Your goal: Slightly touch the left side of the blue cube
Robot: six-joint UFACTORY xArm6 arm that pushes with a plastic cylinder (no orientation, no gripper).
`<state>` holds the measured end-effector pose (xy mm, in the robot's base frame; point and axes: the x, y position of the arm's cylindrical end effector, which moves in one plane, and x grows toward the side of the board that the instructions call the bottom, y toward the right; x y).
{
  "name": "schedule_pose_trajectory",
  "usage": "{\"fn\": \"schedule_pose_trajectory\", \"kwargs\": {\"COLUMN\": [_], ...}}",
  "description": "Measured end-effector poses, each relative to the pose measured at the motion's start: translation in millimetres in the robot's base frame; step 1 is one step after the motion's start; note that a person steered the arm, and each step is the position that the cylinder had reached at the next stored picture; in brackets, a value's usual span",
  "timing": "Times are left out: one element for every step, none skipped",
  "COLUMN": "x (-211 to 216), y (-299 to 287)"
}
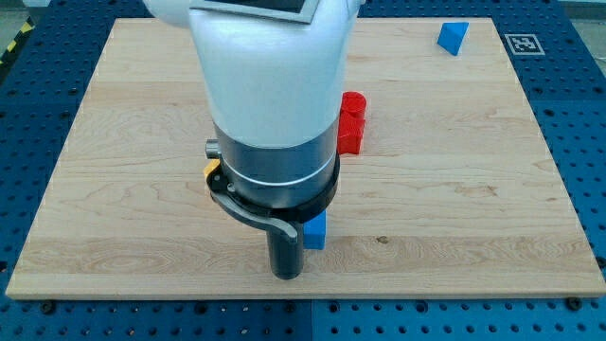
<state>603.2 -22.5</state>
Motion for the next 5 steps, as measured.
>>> {"fn": "schedule_pose_trajectory", "kwargs": {"x": [0, -4, -23, -48, -53], "y": [-2, -33, -68, -65, -8]}}
